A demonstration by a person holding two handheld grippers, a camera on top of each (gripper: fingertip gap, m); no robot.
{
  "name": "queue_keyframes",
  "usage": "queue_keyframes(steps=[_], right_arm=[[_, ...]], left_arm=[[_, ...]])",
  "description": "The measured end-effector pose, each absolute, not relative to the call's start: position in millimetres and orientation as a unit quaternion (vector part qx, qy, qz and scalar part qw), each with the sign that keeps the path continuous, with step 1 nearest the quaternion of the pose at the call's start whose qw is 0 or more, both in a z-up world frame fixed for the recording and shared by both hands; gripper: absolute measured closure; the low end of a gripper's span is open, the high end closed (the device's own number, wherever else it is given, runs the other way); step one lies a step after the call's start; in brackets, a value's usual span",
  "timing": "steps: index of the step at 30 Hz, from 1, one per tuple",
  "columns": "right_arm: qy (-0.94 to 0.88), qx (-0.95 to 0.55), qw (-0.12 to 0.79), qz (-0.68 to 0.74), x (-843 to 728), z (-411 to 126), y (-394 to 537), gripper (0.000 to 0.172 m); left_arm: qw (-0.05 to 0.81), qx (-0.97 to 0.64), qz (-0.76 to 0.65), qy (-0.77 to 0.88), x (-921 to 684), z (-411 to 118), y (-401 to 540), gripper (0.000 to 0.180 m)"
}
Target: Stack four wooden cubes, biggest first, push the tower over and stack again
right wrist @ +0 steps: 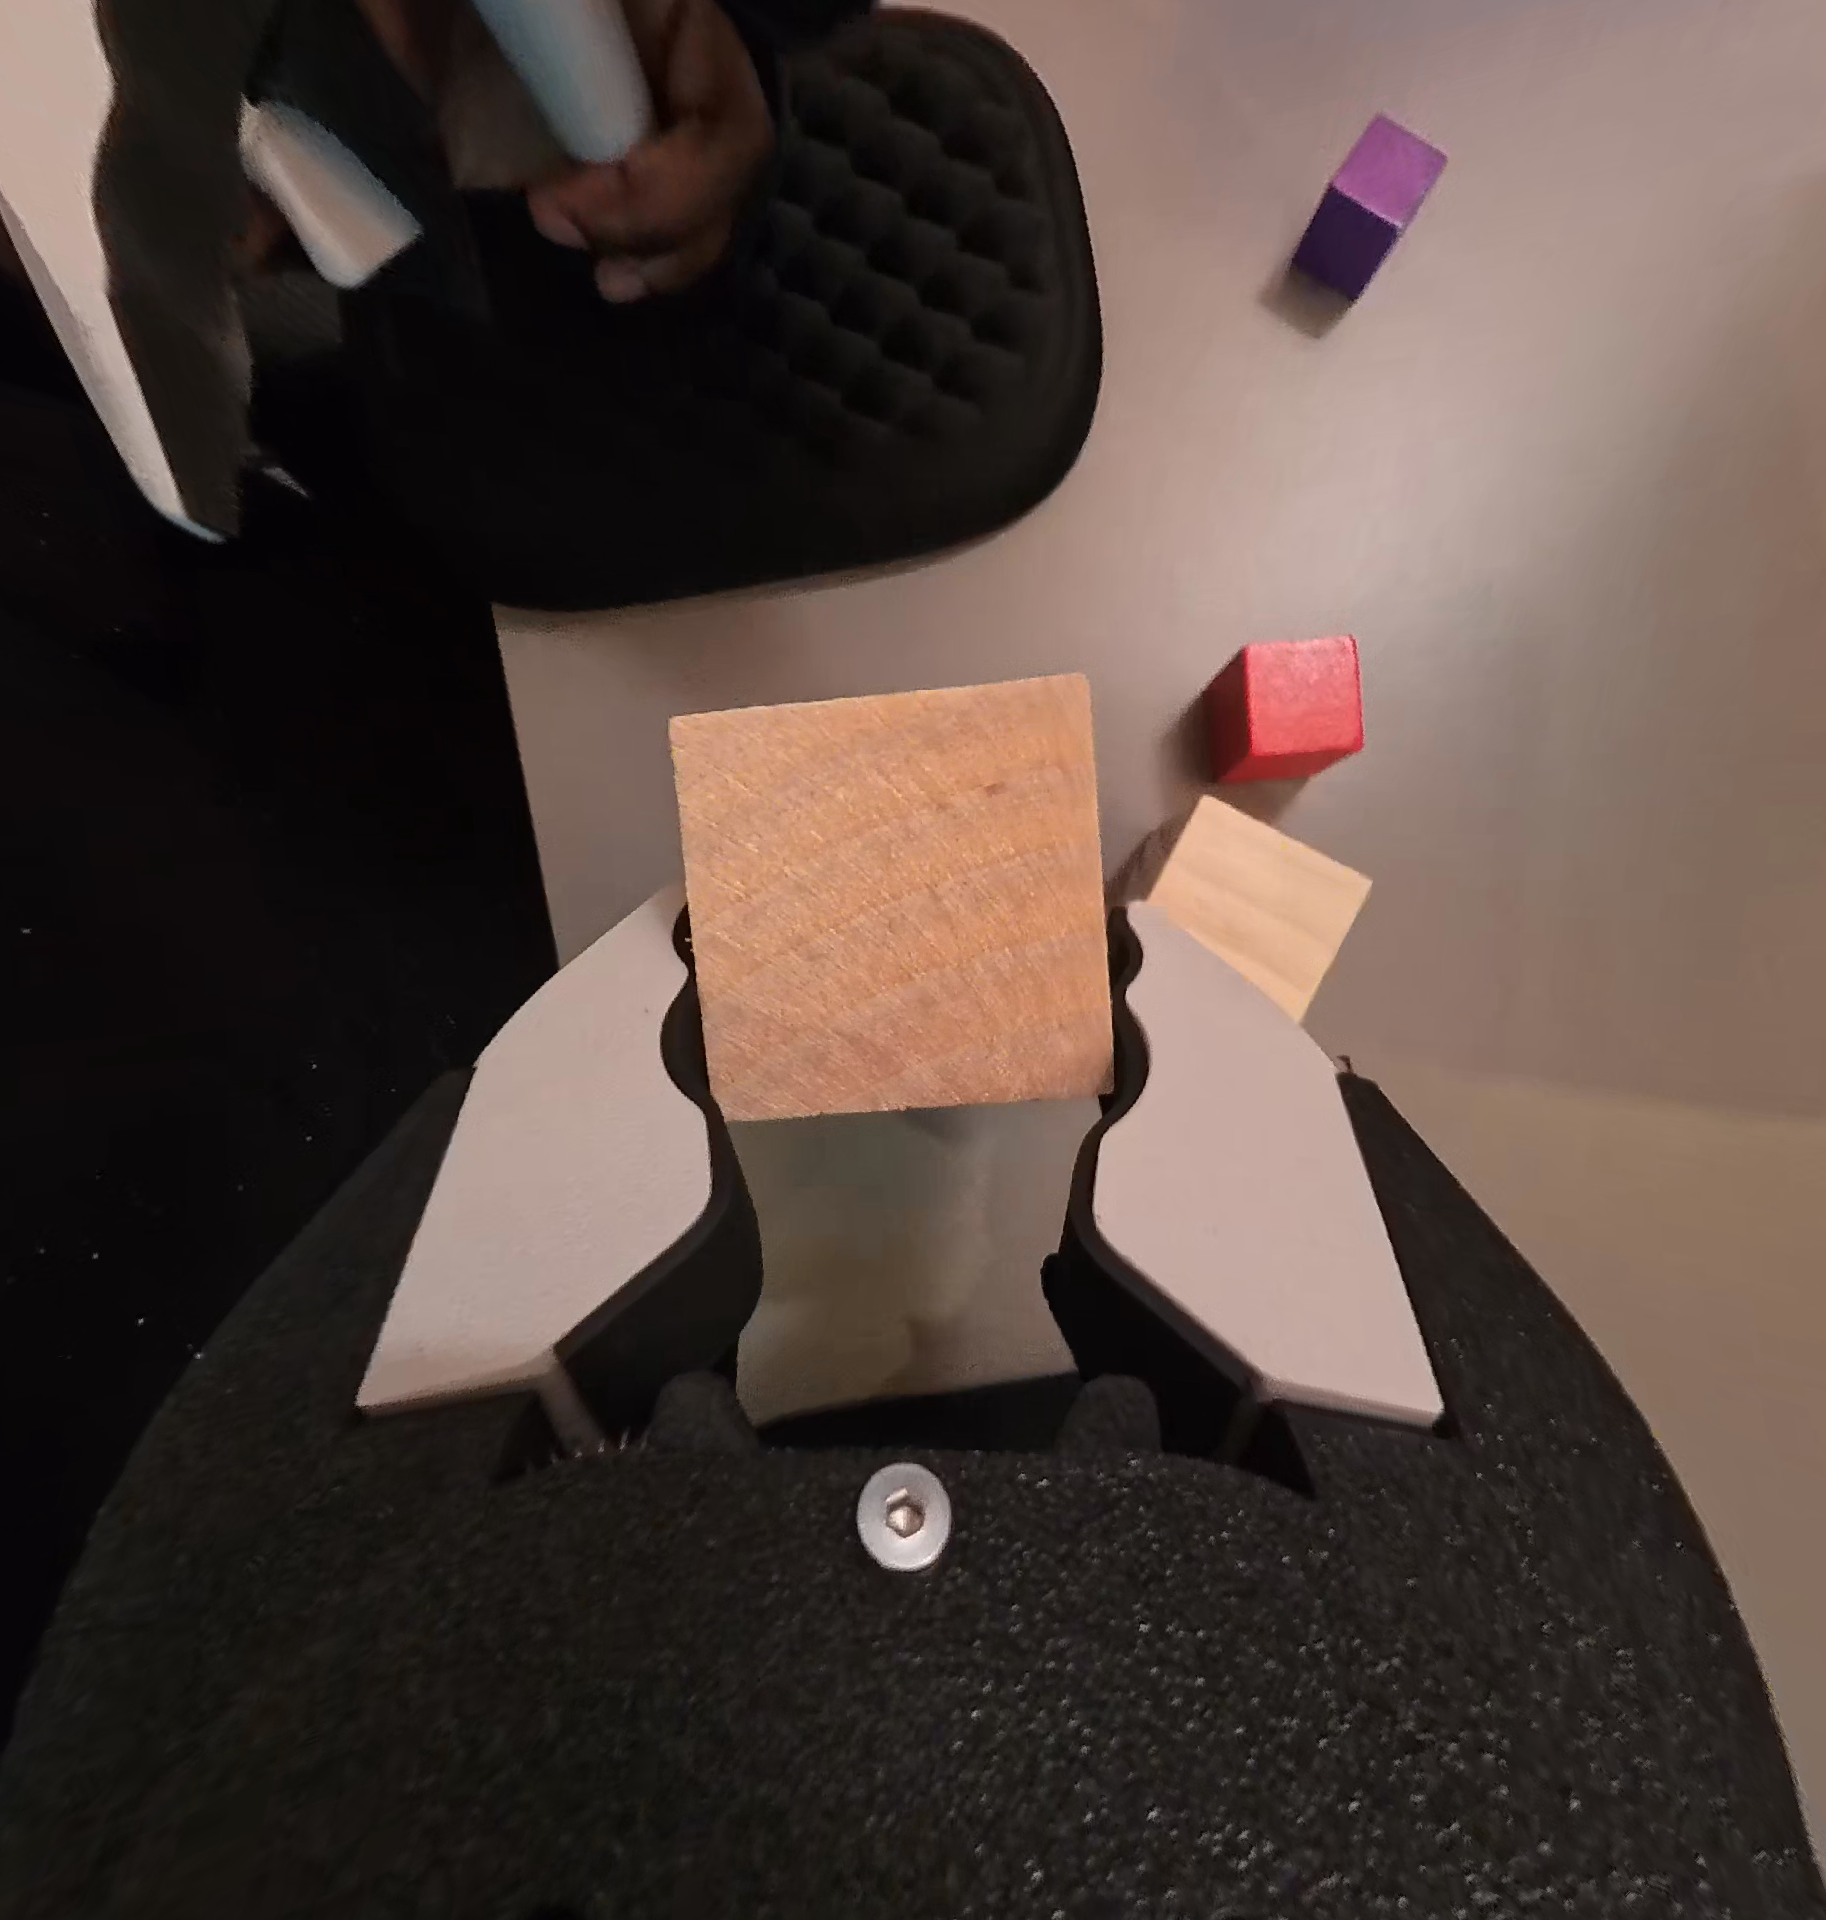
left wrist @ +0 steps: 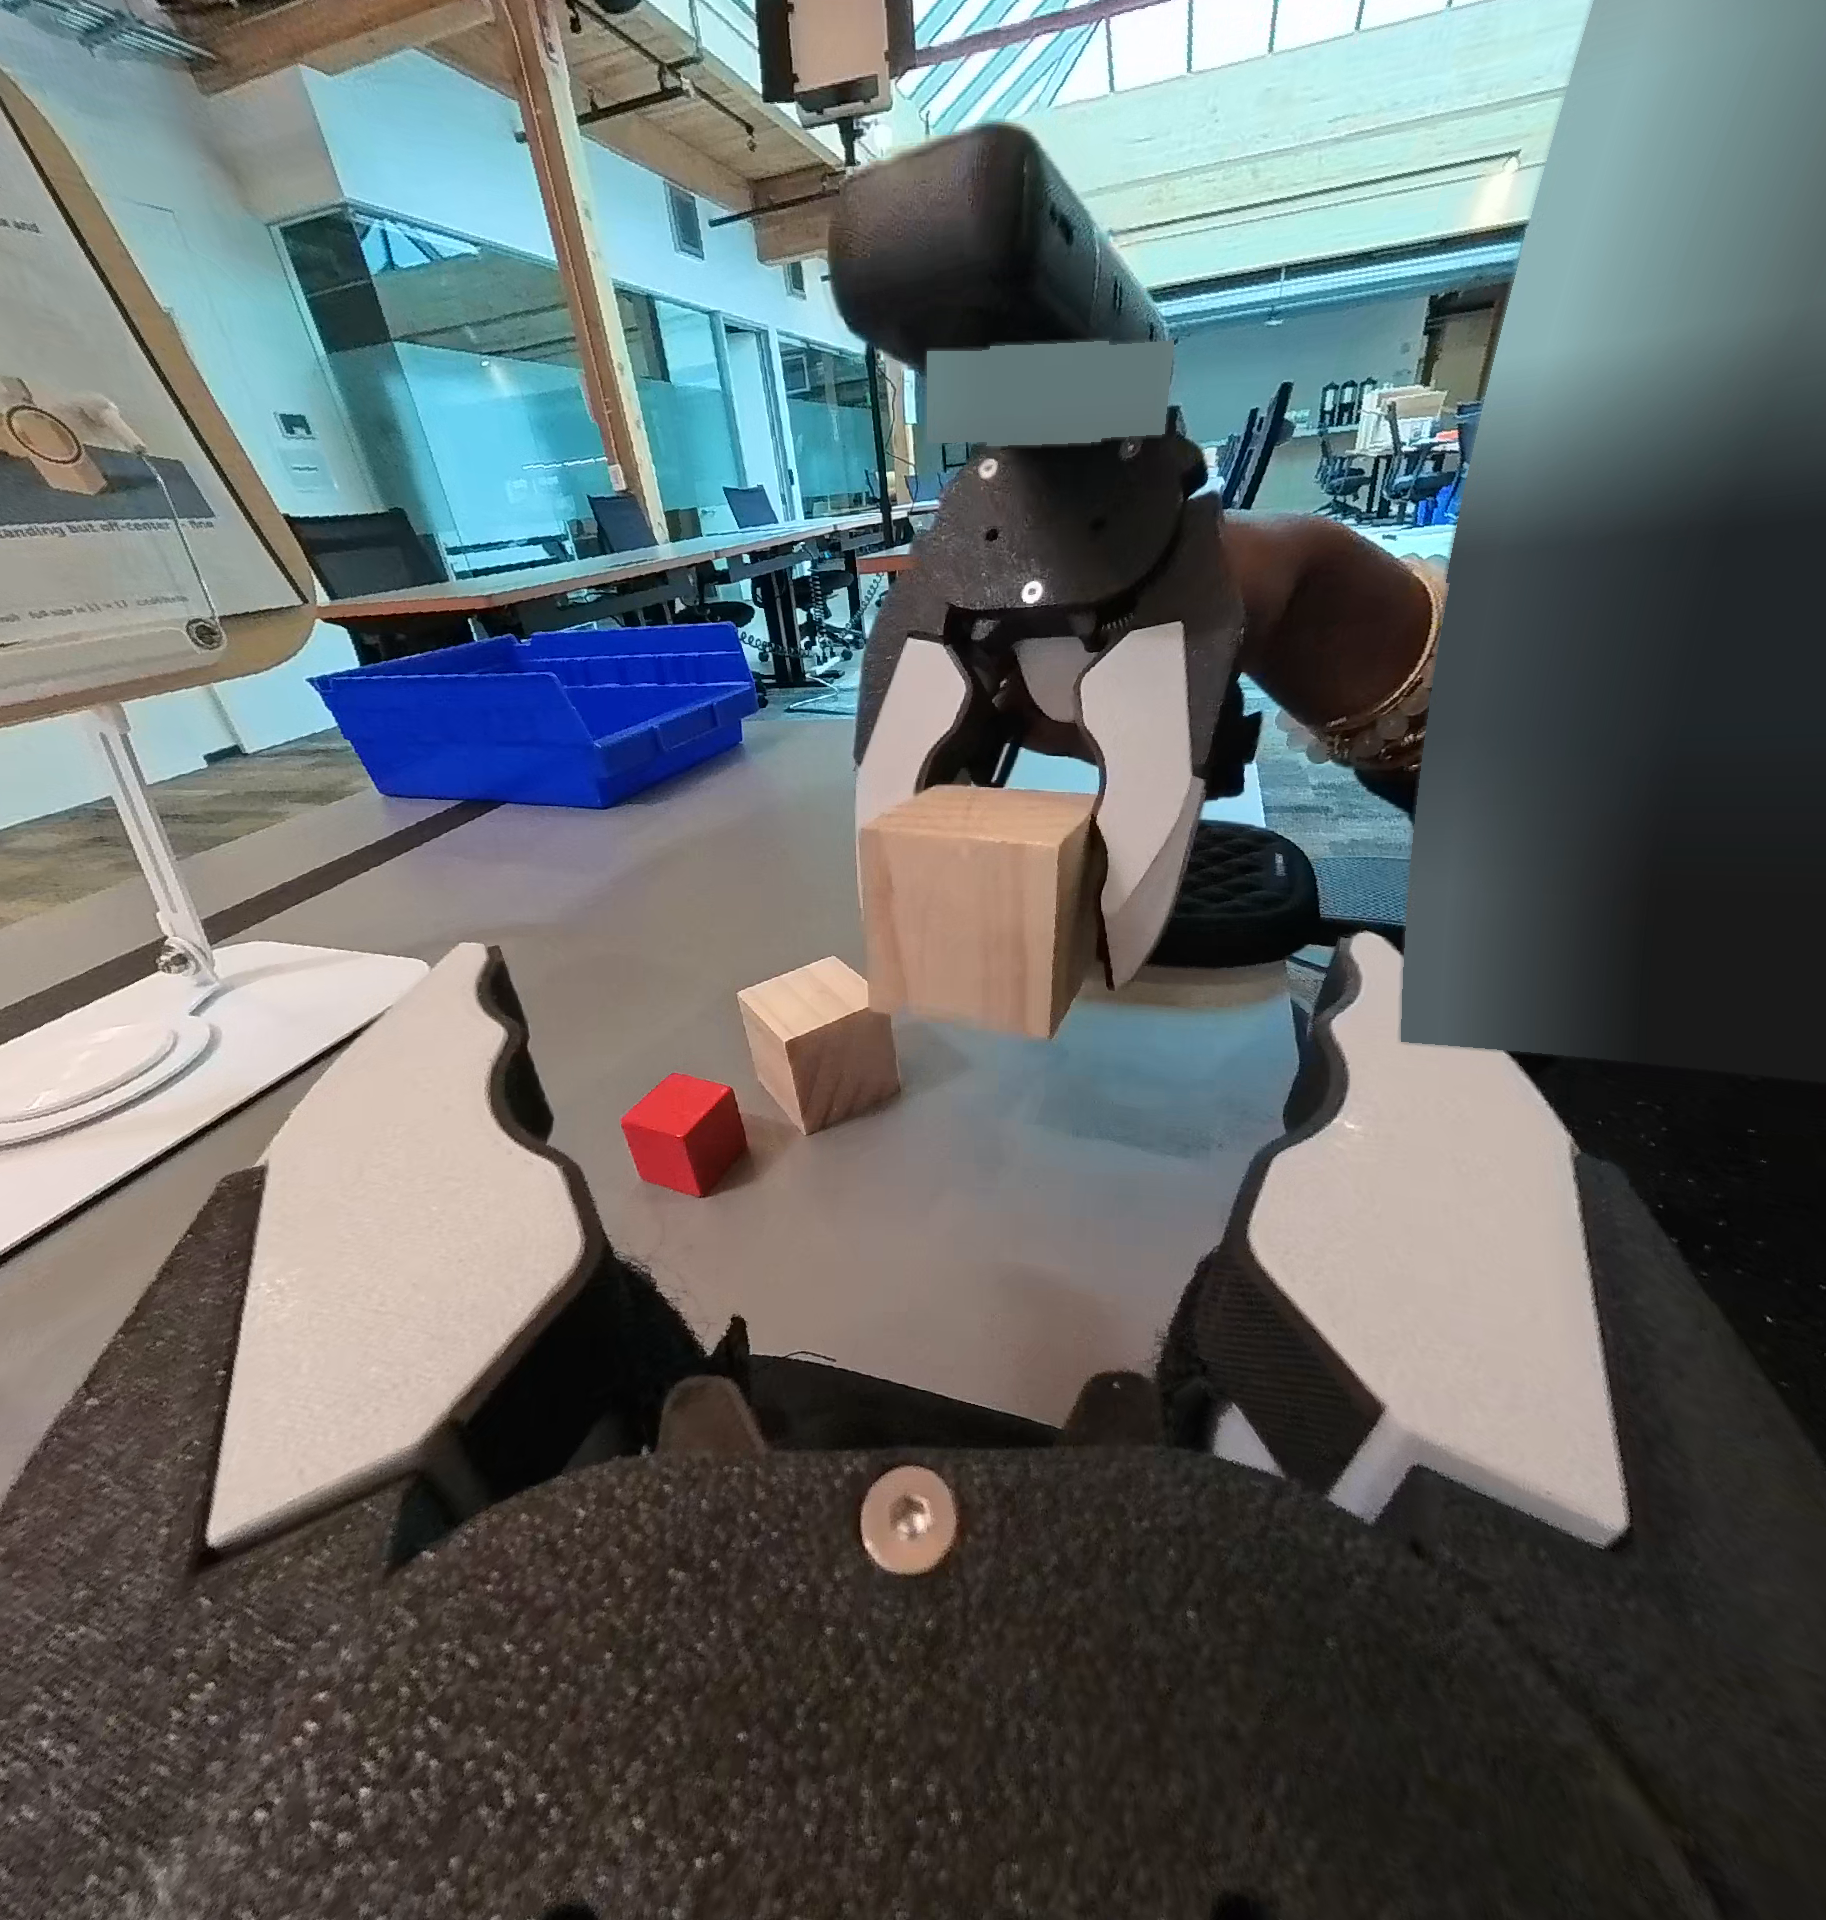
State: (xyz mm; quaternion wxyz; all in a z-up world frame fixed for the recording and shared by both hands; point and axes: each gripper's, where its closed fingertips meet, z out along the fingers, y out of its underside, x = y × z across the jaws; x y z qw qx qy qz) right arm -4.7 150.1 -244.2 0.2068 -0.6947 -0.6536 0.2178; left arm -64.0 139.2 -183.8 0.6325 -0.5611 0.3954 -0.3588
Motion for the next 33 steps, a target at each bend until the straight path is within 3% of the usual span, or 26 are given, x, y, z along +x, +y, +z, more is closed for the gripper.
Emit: queue_keyframes(steps=[20,33], right_arm=[[-0.706,-0.660,0.160,0.200,-42.2,-278.7,140.0,0.100],[-0.709,-0.648,0.182,0.211,-48.7,-289.9,138.5,0.095]], left_arm=[[0.621,-0.561,-0.358,0.414,-59.5,-187.7,136.4,0.042],[0.623,-0.560,-0.358,0.412,-60.0,-187.1,136.8,0.043]])
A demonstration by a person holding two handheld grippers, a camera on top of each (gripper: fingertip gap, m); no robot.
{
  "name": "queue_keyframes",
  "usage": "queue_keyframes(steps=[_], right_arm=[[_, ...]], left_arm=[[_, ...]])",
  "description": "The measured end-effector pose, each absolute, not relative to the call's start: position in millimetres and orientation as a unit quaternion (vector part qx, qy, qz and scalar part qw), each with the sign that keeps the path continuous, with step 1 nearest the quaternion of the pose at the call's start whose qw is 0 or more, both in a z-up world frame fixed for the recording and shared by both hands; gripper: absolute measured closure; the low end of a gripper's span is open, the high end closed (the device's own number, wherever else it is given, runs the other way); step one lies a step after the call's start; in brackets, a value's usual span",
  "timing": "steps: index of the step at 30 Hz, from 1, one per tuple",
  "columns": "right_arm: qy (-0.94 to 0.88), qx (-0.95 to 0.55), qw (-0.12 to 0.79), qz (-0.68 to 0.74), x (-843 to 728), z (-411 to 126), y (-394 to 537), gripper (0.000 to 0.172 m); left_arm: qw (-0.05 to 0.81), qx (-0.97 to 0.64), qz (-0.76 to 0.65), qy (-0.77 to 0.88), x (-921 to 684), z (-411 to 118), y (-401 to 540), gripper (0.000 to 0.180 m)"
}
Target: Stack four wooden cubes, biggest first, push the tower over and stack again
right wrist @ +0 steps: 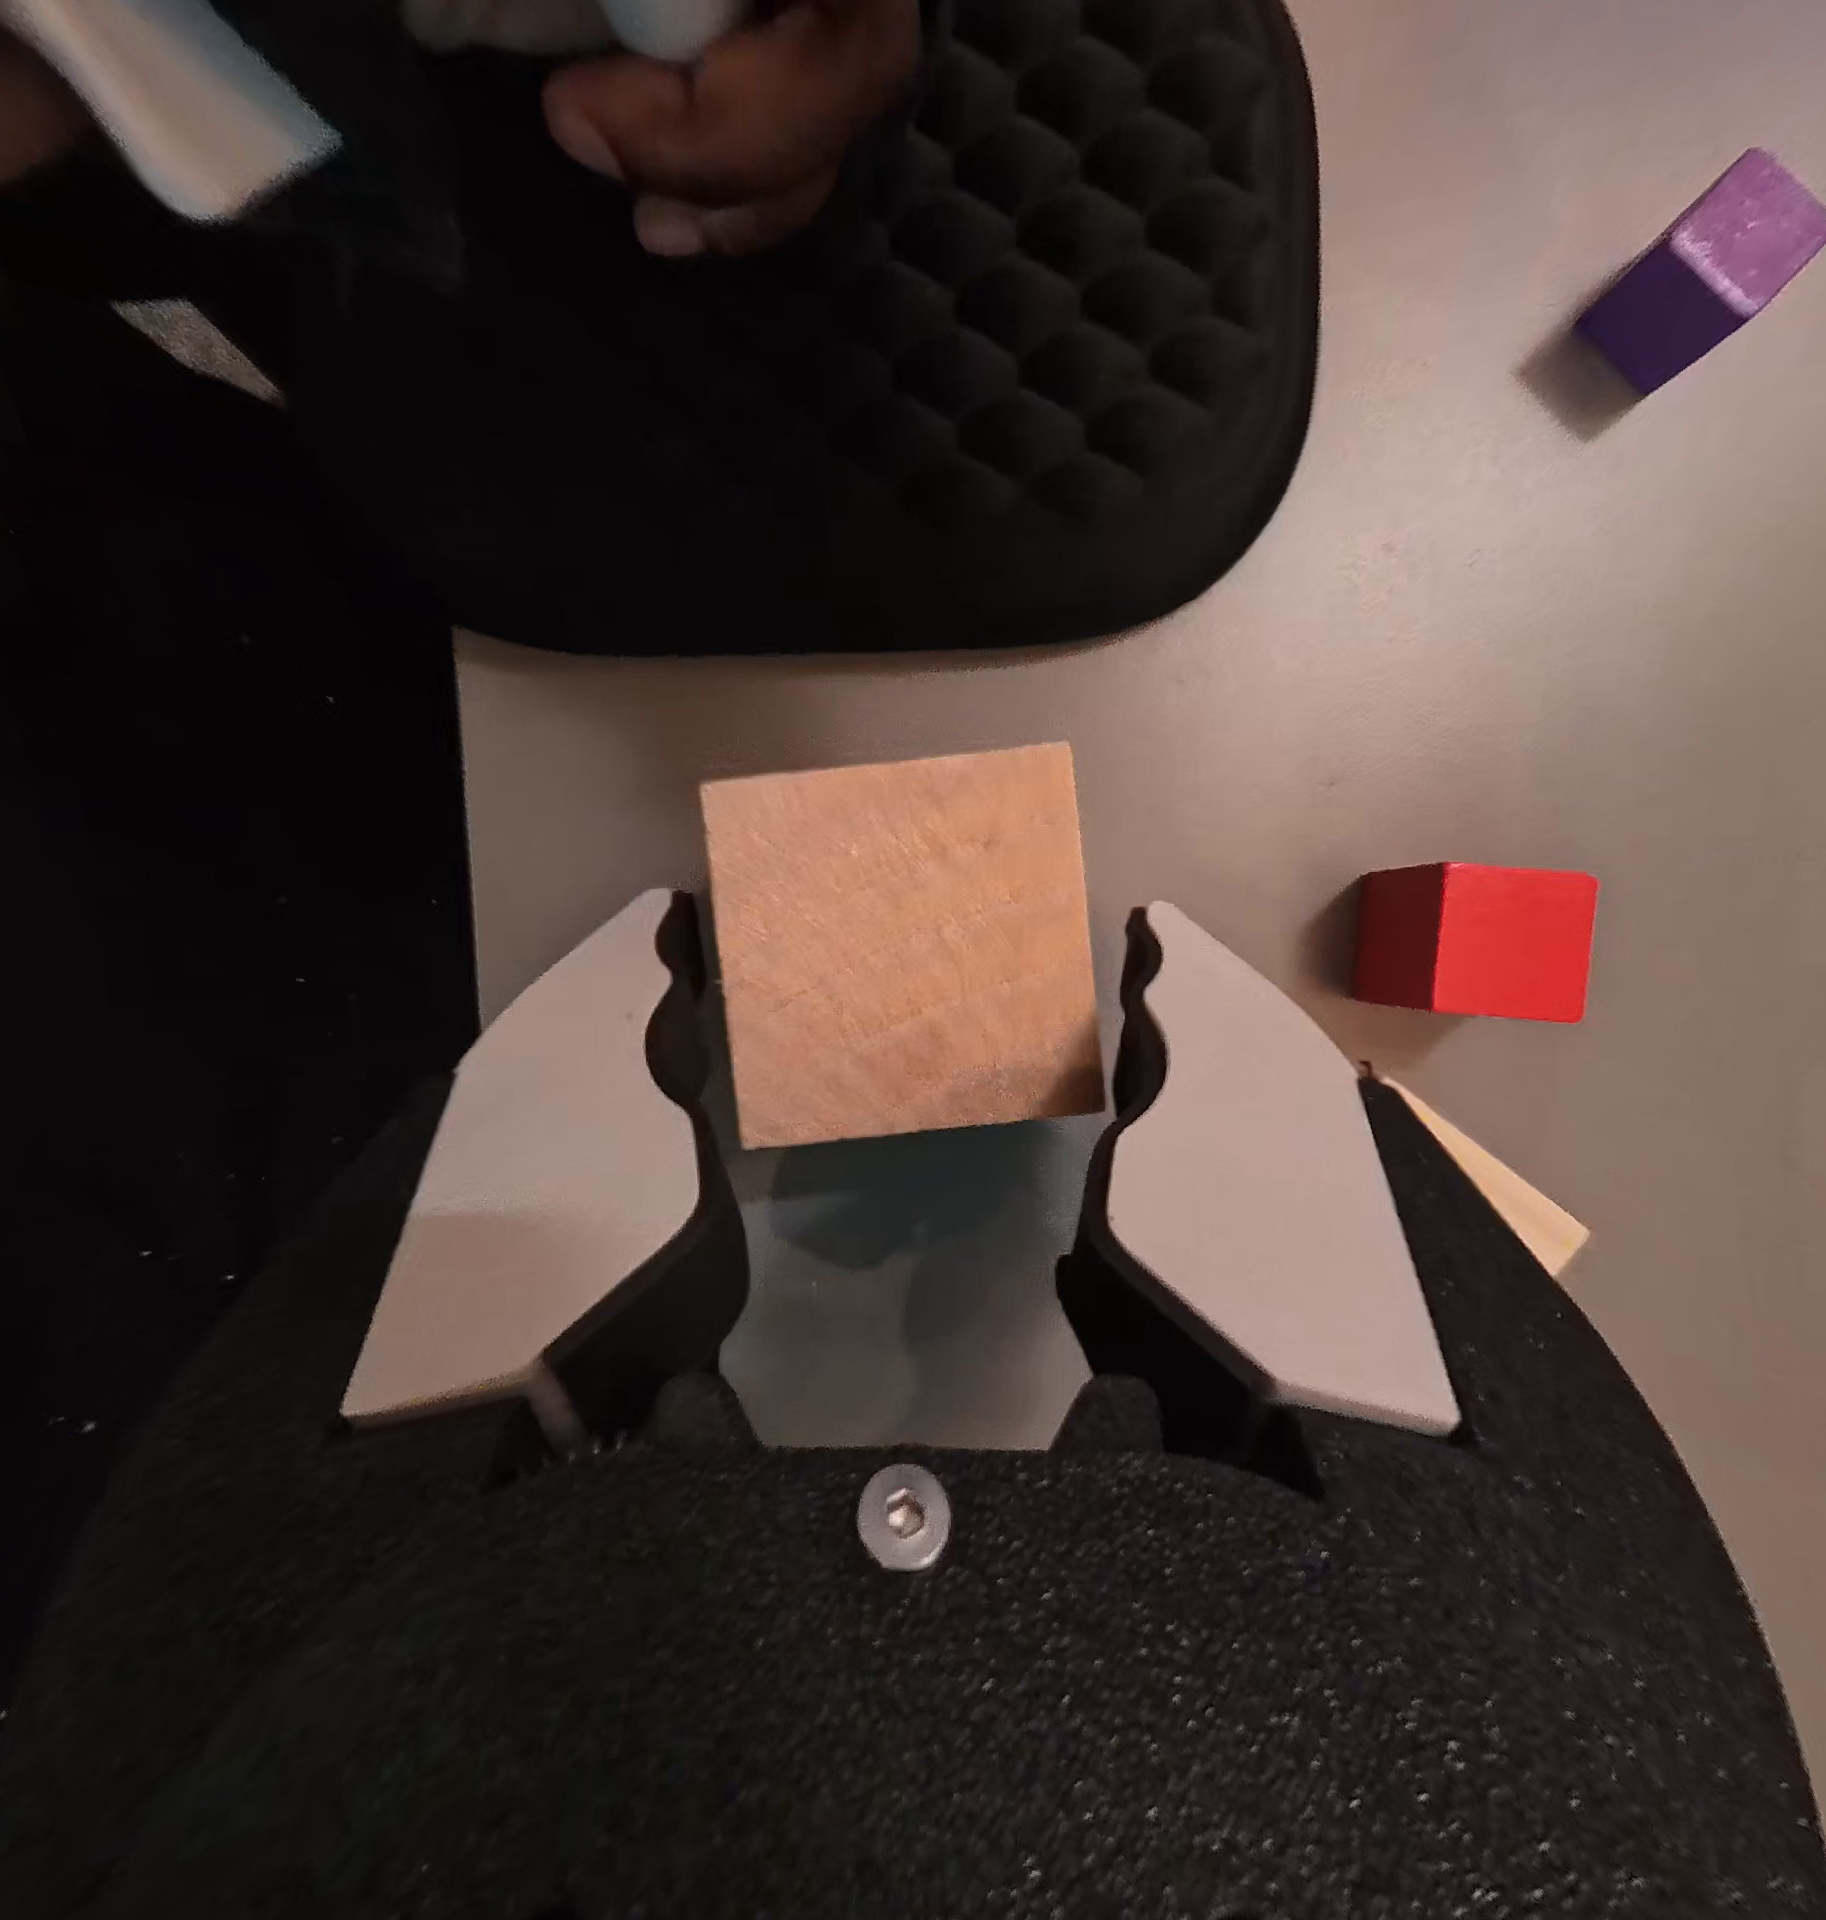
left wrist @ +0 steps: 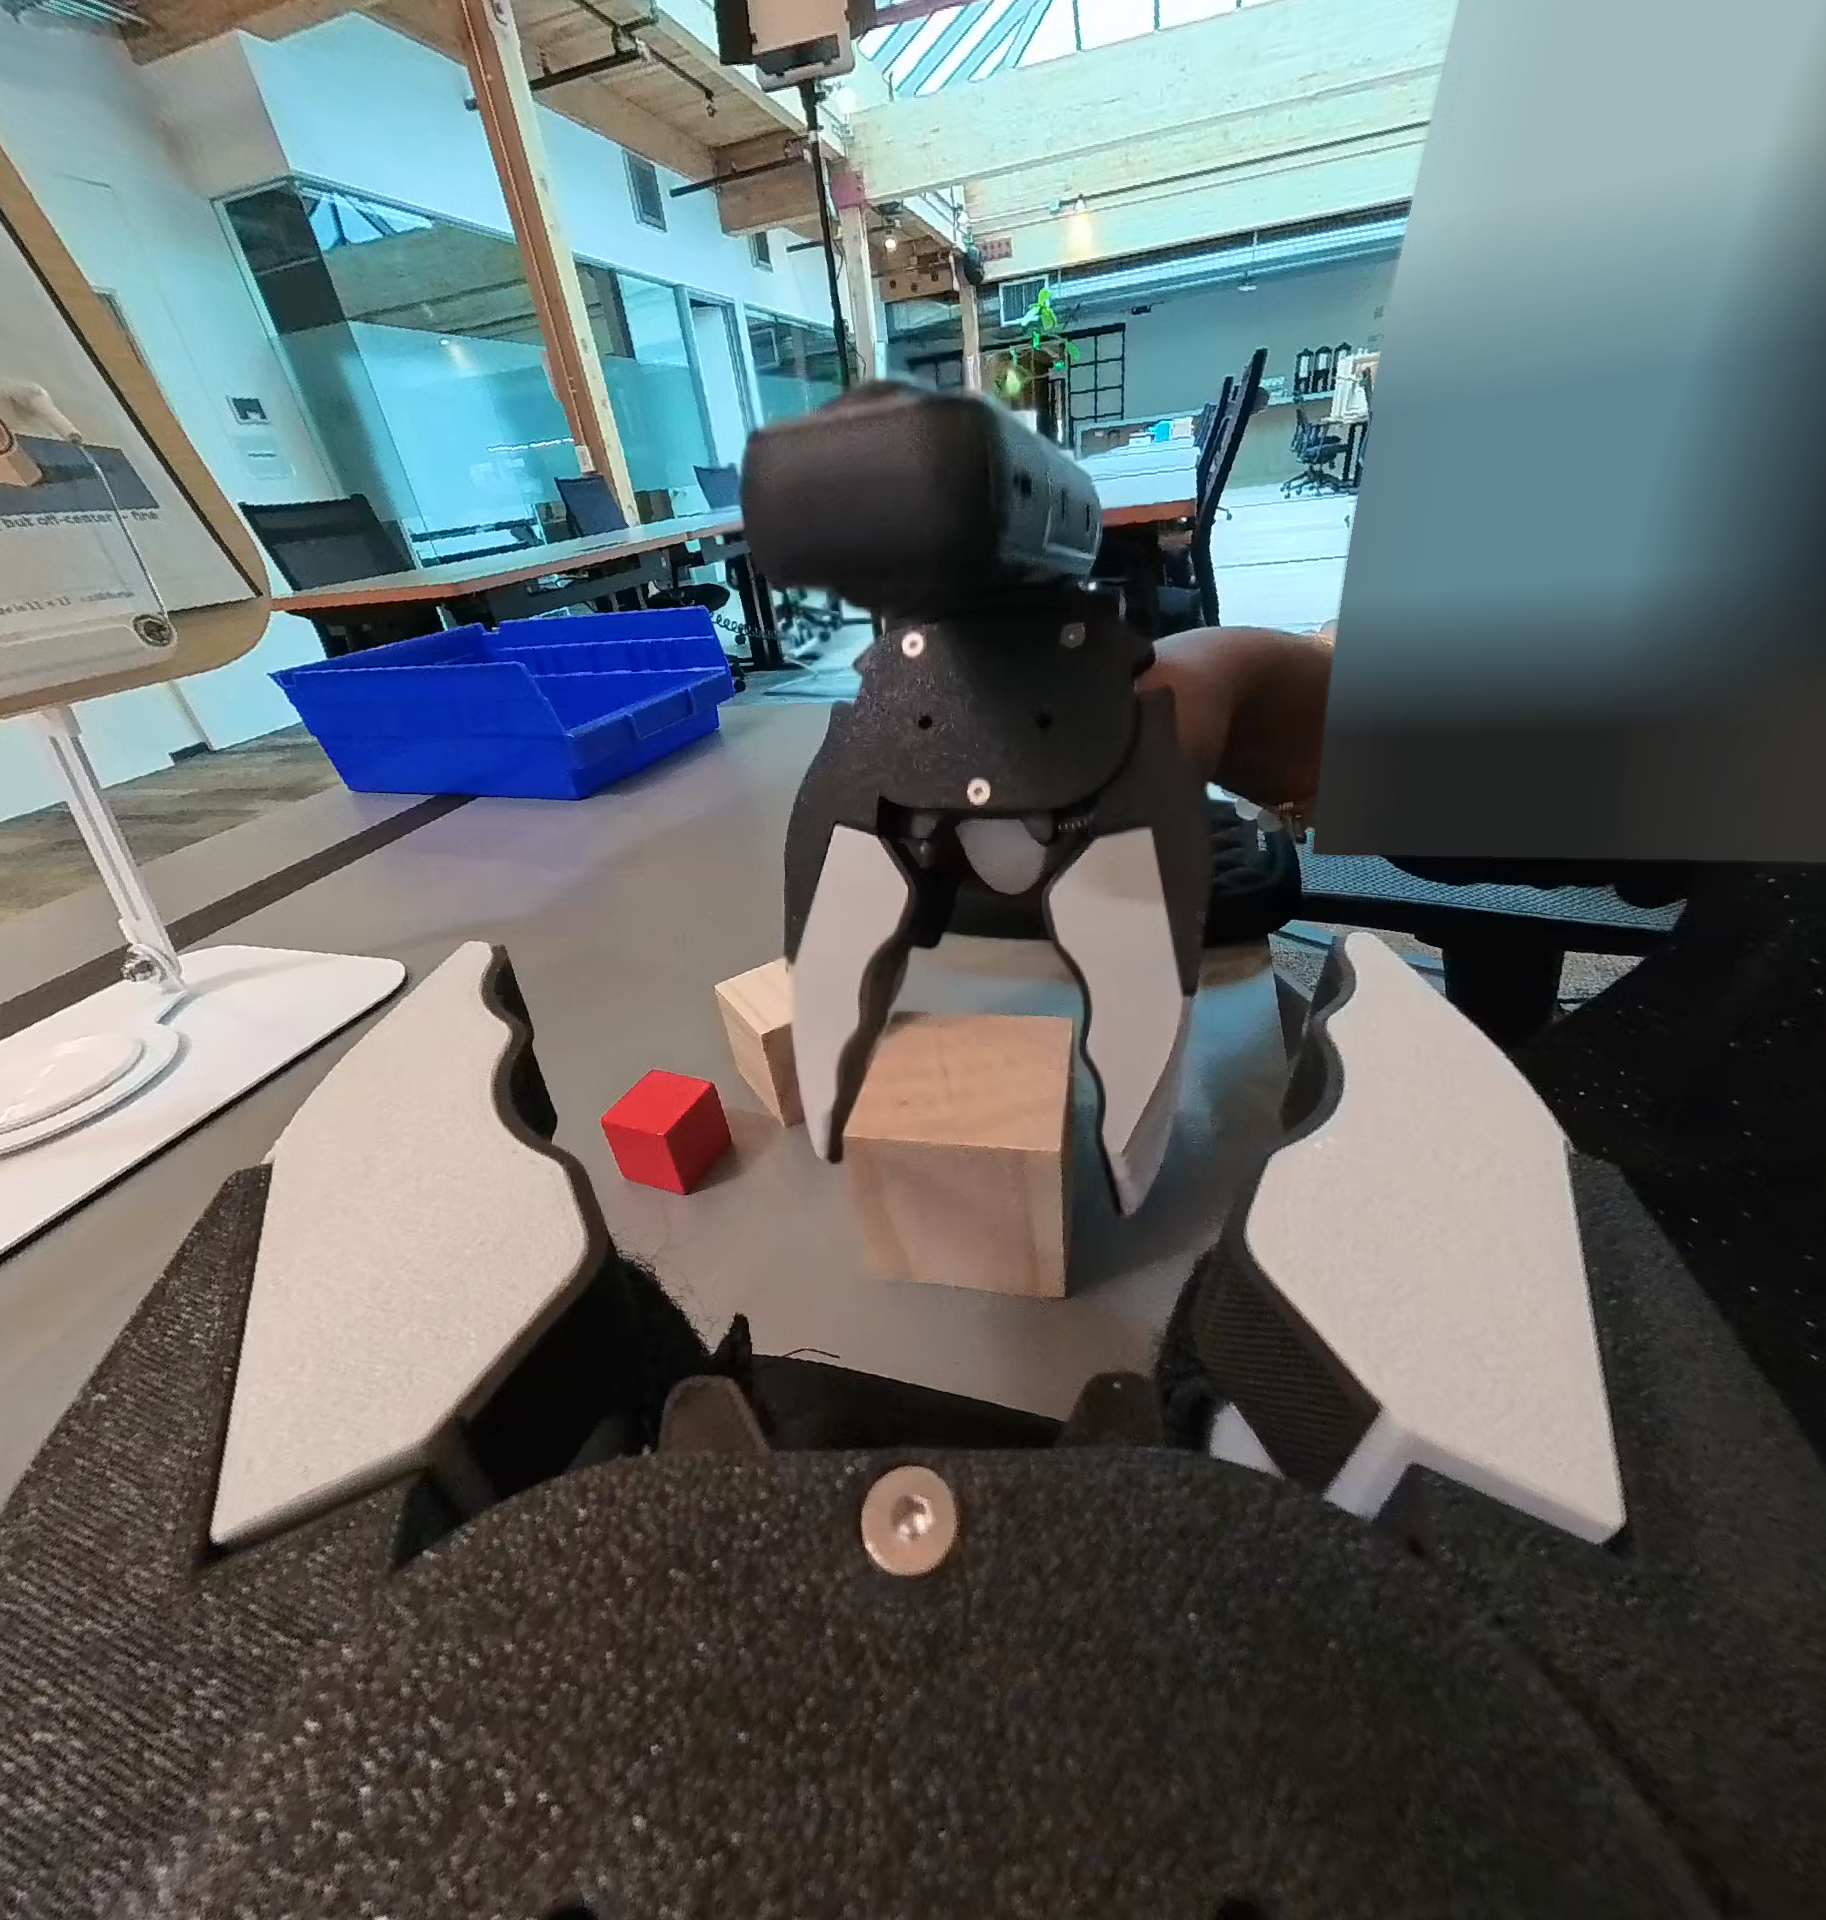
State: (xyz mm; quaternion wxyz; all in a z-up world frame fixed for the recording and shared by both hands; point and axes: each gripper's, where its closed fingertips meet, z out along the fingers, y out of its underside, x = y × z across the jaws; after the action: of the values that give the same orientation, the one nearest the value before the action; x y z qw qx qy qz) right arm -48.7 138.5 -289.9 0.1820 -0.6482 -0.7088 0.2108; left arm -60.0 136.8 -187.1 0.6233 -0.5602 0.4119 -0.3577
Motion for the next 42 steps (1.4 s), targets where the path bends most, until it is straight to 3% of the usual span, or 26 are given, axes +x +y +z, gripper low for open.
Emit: queue_keyframes(steps=[4,9,12,18,24,26,30,42], right_arm=[[-0.697,-0.637,0.220,0.244,-45.6,-260.0,142.5,0.087],[-0.664,-0.668,0.272,0.200,-7.7,-229.5,184.0,0.093],[-0.612,-0.721,0.267,0.185,10.6,-236.3,204.9,0.101],[-0.559,-0.773,0.250,0.164,2.8,-268.8,213.0,0.101],[-0.537,-0.797,0.237,0.142,-2.6,-280.5,219.6,0.112],[-0.543,-0.793,0.232,0.146,-5.2,-282.5,218.6,0.126],[-0.555,-0.782,0.238,0.155,-5.2,-280.5,219.8,0.126],[-0.622,-0.694,0.283,0.226,-15.1,-197.3,182.7,0.126]], left_arm=[[0.624,-0.560,-0.358,0.412,-60.1,-186.9,136.9,0.043],[0.624,-0.559,-0.358,0.412,-60.0,-186.8,136.6,0.043],[0.624,-0.560,-0.357,0.412,-59.9,-187.0,136.9,0.043],[0.624,-0.561,-0.358,0.410,-60.5,-186.6,137.2,0.044],[0.624,-0.560,-0.361,0.408,-60.7,-186.1,136.9,0.045],[0.624,-0.560,-0.361,0.408,-60.9,-186.0,136.9,0.045],[0.625,-0.559,-0.360,0.409,-60.7,-186.1,136.6,0.045],[0.623,-0.560,-0.359,0.412,-60.0,-186.8,136.2,0.045]])
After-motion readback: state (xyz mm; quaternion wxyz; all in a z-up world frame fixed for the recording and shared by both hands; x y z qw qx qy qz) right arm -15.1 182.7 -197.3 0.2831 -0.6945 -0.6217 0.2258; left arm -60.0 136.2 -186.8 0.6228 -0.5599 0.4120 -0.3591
